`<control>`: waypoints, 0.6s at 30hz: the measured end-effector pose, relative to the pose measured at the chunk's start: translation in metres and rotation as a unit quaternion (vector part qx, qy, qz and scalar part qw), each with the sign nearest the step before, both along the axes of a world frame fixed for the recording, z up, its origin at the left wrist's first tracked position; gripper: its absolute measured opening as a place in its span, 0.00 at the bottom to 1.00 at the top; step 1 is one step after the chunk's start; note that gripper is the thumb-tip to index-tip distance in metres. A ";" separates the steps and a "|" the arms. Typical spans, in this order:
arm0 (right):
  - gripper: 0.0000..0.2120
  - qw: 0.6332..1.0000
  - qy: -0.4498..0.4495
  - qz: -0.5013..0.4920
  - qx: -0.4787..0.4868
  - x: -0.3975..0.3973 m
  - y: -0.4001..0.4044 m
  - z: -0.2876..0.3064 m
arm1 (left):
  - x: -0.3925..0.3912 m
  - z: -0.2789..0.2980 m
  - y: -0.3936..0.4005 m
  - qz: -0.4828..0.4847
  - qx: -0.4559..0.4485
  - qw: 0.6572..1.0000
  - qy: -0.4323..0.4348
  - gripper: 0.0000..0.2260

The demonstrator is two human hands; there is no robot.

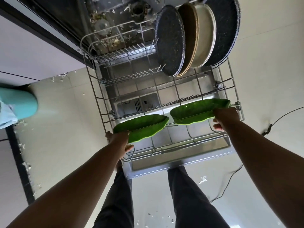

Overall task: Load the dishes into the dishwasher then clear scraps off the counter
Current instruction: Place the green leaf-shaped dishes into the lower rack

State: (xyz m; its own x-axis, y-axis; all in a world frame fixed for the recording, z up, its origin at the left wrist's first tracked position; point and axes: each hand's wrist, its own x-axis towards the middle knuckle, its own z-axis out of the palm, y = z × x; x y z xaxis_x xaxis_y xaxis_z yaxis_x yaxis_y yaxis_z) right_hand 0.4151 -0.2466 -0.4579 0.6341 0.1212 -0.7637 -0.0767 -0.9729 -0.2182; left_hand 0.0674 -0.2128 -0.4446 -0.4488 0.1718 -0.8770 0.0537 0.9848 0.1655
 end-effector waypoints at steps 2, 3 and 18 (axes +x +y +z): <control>0.22 1.000 -0.007 0.006 -0.015 -0.007 0.000 0.004 | 0.001 0.004 0.005 0.019 -0.013 0.999 -0.023 0.23; 0.26 1.000 -0.017 0.014 -0.022 -0.011 0.001 0.006 | 0.000 0.007 0.008 0.028 -0.015 0.999 -0.030 0.23; 0.31 0.773 -0.154 0.615 0.034 -0.137 -0.019 0.157 | -0.035 0.180 0.009 -0.392 0.119 0.910 -0.056 0.16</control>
State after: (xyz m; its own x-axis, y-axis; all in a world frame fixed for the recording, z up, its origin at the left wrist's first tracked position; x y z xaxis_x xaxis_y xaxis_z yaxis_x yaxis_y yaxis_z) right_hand 0.2778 -0.2651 -0.3004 0.1582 0.8104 -0.5641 0.9622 -0.2549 -0.0963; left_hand 0.0323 -0.2036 -0.2649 -0.0165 0.5923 -0.8056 0.6946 0.5864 0.4168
